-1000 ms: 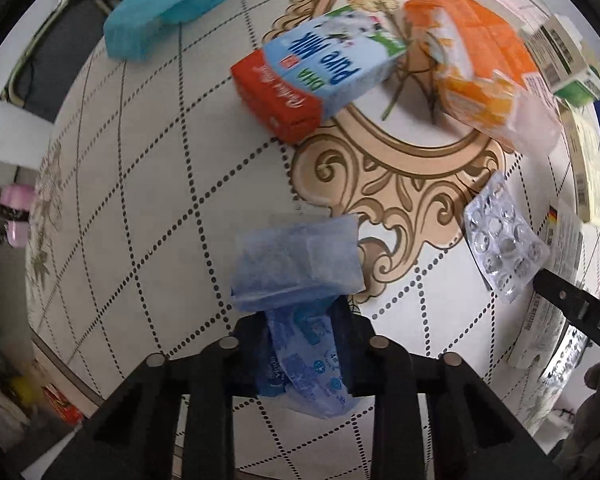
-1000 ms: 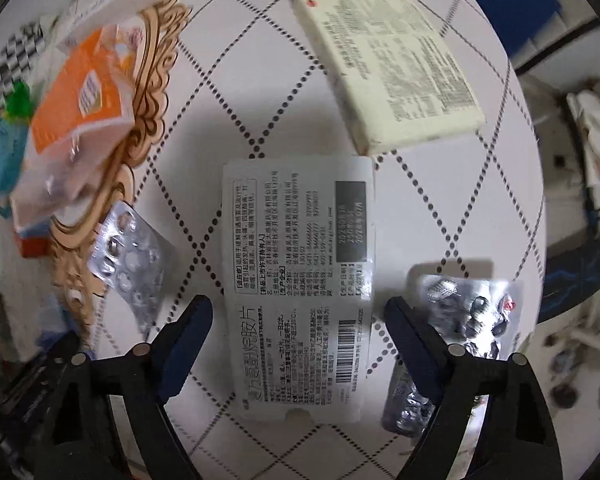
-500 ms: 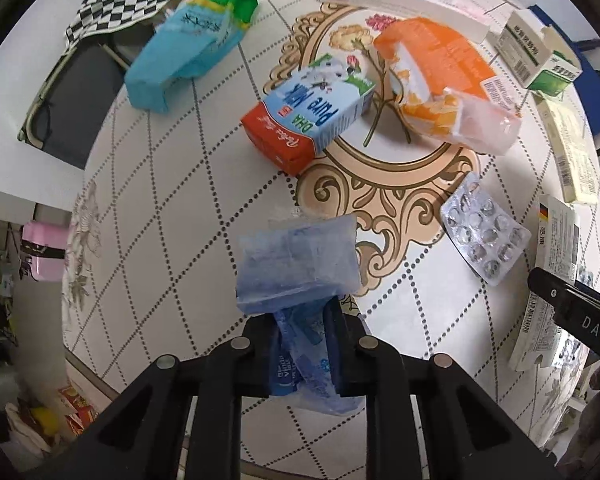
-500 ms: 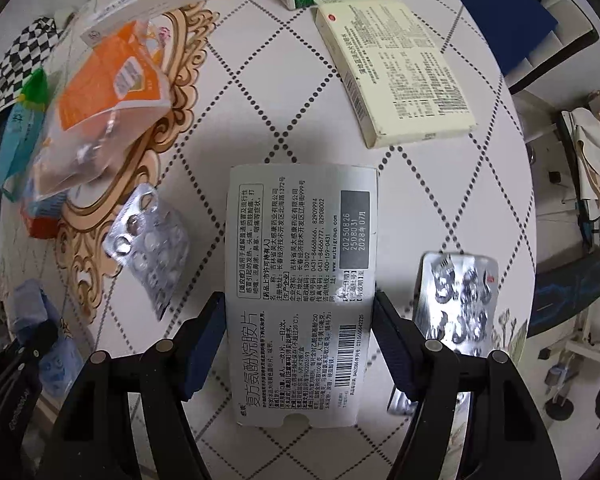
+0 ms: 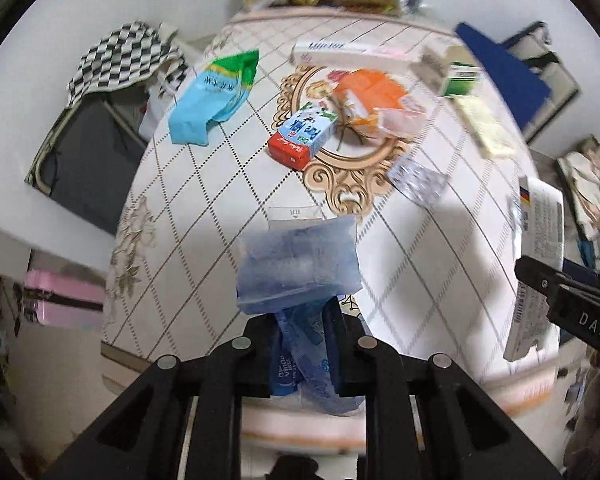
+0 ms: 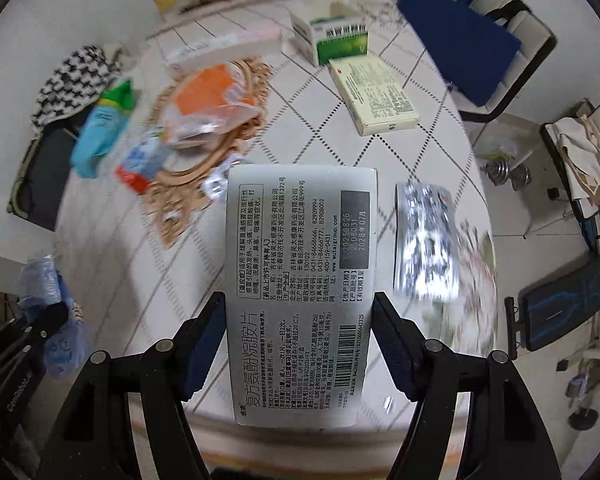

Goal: Collect trash
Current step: 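Carry both items to the bin and open both grippers to drop them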

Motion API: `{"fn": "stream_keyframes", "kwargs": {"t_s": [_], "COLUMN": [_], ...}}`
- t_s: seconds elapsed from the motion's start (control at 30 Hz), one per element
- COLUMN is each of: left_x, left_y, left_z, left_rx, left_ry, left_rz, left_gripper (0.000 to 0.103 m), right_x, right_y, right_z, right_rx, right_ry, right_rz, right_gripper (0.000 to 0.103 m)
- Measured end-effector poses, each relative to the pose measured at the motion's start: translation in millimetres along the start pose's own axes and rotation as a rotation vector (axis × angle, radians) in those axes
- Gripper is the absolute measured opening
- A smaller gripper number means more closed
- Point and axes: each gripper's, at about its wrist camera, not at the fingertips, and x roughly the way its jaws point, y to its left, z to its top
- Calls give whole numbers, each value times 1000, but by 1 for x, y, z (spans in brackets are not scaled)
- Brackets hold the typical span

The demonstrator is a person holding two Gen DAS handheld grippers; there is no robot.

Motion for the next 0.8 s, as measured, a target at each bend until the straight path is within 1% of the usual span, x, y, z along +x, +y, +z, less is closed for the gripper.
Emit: {"fn": "stream_keyframes", "kwargs": {"t_s": [0.03, 0.07, 0.13, 0.2, 0.23, 0.33, 0.37, 0.47, 0.57, 0.63, 0.73, 0.77, 0.8], "left_x": [-9, -15, -30, -45, -51, -59, -59, -58, -46, -30, -1, 8, 24], "left_y": [6, 11, 18, 26, 31, 40, 42, 43, 43, 42, 38, 36, 34], "left_z": [-11, -20, -42, -68, -81, -112, -121, -149, -176, -194, -219, -227, -237], "left_rx": [20, 35, 58, 85, 95, 120, 126, 139, 134, 120, 98, 93, 86], "left_ry": [-16, -27, -39, -48, -46, -21, -13, 18, 60, 95, 152, 168, 193], "left_rz": [-12, -24, -52, -73, -83, -103, -108, -121, -130, -132, -132, -130, -126], "left_gripper": [15, 15, 15, 15, 15, 15, 15, 15, 15, 15, 15, 15, 15], "right_x": [-2, -16, -30, -53, -59, -69, -70, -70, -59, -48, -21, -6, 4], "right_y": [9, 16, 26, 39, 43, 55, 60, 70, 74, 74, 69, 65, 63], "right_z": [-12, -33, -59, -101, -114, -161, -180, -222, -259, -278, -307, -319, -327], "right_rx": [5, 15, 35, 65, 74, 101, 111, 116, 105, 100, 93, 91, 92], "right_ry": [-19, -44, -64, -84, -87, -84, -75, -45, 2, 34, 89, 118, 135], "right_rz": [1, 3, 11, 24, 31, 53, 63, 76, 87, 97, 102, 107, 111], "right_gripper": [73, 73, 73, 73, 73, 73, 73, 73, 73, 73, 73, 73, 73]}}
